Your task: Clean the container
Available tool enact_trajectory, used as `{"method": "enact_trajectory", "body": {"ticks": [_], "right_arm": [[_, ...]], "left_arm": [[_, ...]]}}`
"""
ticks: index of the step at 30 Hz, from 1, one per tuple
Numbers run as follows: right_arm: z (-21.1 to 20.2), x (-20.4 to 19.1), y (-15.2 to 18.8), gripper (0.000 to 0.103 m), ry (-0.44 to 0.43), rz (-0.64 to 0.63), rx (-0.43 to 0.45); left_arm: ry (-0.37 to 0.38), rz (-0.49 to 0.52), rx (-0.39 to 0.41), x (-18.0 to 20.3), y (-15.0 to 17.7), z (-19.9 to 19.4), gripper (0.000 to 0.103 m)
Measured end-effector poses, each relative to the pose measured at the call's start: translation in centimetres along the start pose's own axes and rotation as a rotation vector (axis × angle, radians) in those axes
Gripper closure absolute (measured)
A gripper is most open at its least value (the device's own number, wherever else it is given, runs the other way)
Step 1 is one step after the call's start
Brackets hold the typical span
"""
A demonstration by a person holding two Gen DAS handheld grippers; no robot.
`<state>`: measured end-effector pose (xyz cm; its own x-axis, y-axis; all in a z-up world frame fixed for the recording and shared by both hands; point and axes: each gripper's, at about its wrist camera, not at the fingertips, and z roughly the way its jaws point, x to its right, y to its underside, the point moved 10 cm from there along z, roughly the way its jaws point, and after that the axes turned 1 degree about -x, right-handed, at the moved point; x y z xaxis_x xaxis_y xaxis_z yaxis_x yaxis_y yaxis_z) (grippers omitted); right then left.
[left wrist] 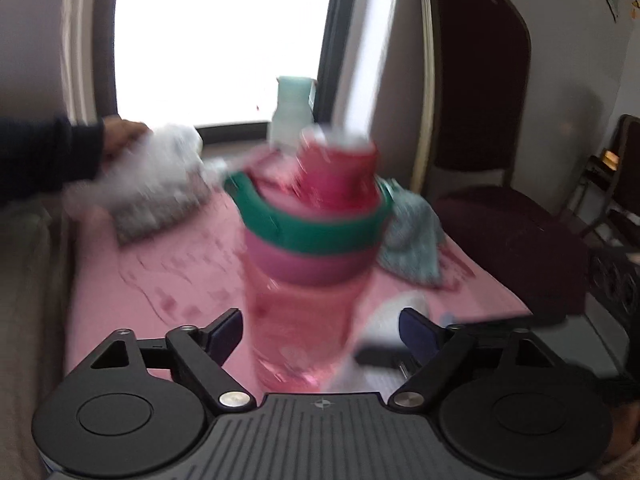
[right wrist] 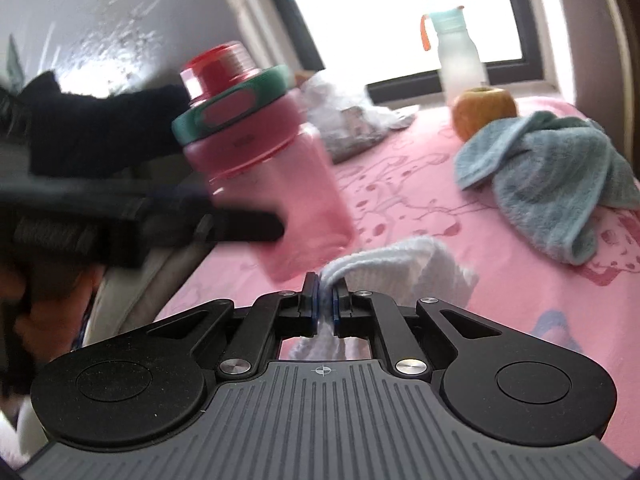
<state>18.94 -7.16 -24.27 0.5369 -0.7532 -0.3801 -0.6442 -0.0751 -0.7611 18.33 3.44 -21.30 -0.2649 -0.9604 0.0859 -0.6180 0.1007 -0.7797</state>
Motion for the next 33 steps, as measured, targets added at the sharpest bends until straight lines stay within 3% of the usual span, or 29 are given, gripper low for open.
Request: {"method": "enact_trajectory", "body": {"ticks": [5, 8, 10, 13, 17, 20, 22, 25, 28, 30, 33], "right_arm": [[-1.1, -3.5, -1.3, 0.095, -0.118, -0.065, 0.039], [-2.0, -5.7, -3.3, 0.094, -0.199, -0.088, 0.115], [-1.6, -5.8, -4.0, 0.097, -0.182, -0.084, 0.141], [0.8, -4.5, -2.9, 0.101, -0.203, -0.038, 0.082], [5.2, -2.4, 1.7, 0.101, -0.129, -0.005, -0.08], [5.3, -1.8, 2.2, 0.101, -0.118, 0.067, -0.091], [3.9, -2.7, 0.6, 0.1, -0.139, 0.058, -0.037], [0.3, -5.2, -3.4, 0.1, -0.195, -0.008, 0.141], [-0.3, -5.6, -4.0, 0.101, -0.186, -0.062, 0.169], [1.6, -4.4, -2.4, 0.102, -0.185, -0.019, 0.08], [4.7, -2.4, 1.1, 0.102, -0.108, 0.046, -0.068]], "left_arm": [[-0.02, 0.051, 0.06, 0.1, -2.3, 0.4, 0.017], [0.0, 0.041, 0.04, 0.7, -2.5, 1.2, 0.029], [-0.011, 0.036, 0.029, 0.7, -2.4, 1.3, 0.033], [-0.021, 0.037, 0.017, 0.7, -2.3, 1.4, 0.032], [-0.021, 0.033, 0.007, 0.6, -2.2, 1.4, 0.032], [-0.017, 0.026, 0.002, 0.4, -2.1, 1.2, 0.032], [-0.018, 0.027, 0.0, 0.4, -2.2, 1.2, 0.032], [-0.02, 0.03, -0.004, 0.5, -2.2, 1.2, 0.032], [-0.021, 0.024, -0.006, 0.6, -2.3, 1.2, 0.032], [-0.023, 0.031, -0.006, 0.7, -2.4, 1.3, 0.032], [-0.024, 0.029, -0.009, 0.7, -2.4, 1.4, 0.032]]}}
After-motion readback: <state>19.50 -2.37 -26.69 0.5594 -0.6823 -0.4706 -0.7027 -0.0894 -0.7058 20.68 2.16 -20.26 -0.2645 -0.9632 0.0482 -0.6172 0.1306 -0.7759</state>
